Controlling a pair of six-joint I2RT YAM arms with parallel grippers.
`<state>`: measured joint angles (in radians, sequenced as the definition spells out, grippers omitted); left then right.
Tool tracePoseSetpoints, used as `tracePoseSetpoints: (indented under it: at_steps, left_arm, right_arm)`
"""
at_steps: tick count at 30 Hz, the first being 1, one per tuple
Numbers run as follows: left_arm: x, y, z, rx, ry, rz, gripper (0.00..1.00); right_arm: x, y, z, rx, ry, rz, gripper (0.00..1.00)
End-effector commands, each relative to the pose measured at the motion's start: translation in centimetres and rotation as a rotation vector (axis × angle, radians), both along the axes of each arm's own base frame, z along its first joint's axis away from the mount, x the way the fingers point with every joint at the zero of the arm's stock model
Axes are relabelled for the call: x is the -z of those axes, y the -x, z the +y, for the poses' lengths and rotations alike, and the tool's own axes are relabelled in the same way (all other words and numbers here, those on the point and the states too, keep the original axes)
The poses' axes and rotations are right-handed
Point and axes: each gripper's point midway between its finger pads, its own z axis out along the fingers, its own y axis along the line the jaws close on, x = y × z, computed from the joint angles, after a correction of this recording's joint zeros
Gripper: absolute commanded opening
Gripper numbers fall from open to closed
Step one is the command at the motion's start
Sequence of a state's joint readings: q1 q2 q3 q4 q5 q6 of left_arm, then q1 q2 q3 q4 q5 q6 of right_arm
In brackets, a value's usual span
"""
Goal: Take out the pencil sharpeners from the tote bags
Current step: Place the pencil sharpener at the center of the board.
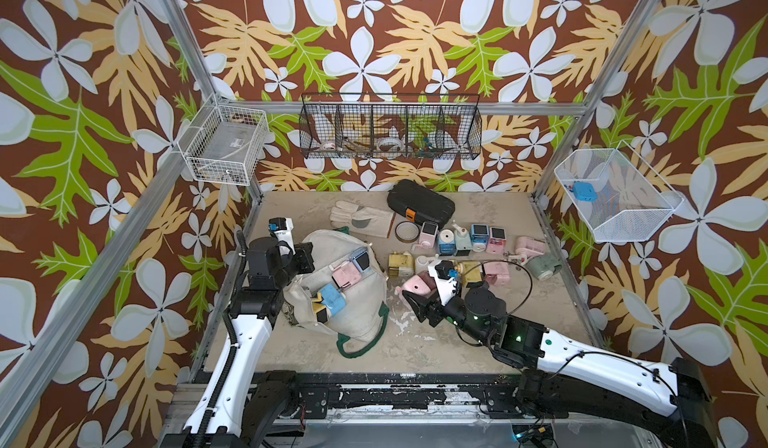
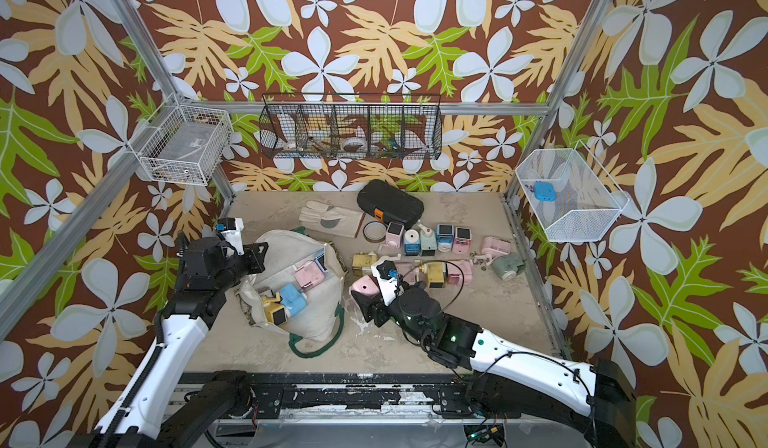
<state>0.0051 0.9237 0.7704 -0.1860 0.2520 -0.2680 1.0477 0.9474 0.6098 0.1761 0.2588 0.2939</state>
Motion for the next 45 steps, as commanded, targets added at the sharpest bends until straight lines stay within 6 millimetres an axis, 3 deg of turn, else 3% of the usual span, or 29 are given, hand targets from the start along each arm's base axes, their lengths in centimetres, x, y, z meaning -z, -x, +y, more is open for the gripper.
tracePoseSetpoints:
  at_steps: [1, 5, 7, 11, 18, 29, 32, 38, 45]
  left_arm:
    - [-1.8, -0.5, -0.1, 0.004, 0.008, -0.068, 0.00]
    - [-1.8, -0.5, -0.1, 0.003, 0.008, -0.067, 0.00]
    - [-1.8, -0.5, -0.1, 0.003, 0.006, -0.069, 0.00]
    - [-1.9, -0.5, 0.1, -0.006, 0.006, -0.070, 0.00]
    - [-1.9, -0.5, 0.0, -0.003, 0.008, -0.070, 0.00]
    - [-1.9, -0.5, 0.0, -0.001, 0.008, -0.070, 0.00]
    - [-1.9, -0.5, 0.0, 0.000, 0.008, -0.068, 0.00]
    - [-1.9, -0.6, 0.0, -0.001, 0.010, -0.068, 0.00]
    - [-2.0, -0.5, 0.0, 0.001, 0.011, -0.070, 0.00]
  right_arm:
    - [0.3, -1.2, -2.5, 0.137, -0.046, 0.001, 0.61]
    - [2.8, -2.3, -3.8, 0.196, -0.052, 0.048, 0.60]
    - [4.7, -2.9, -3.4, 0.191, -0.034, 0.083, 0.59]
    - [7.4, -3.6, -1.3, 0.142, 0.010, 0.104, 0.59]
    - [10.0, -5.2, 3.1, 0.061, 0.054, 0.107, 0.58]
    - [14.1, -8.8, 6.3, 0.051, 0.097, 0.134, 0.59]
    - [15.5, -9.4, 6.4, 0.041, 0.097, 0.149, 0.63]
    - [17.3, -9.4, 6.0, 0.041, 0.109, 0.159, 0.82]
    - [17.2, -8.8, 5.3, 0.041, 0.119, 0.154, 0.94]
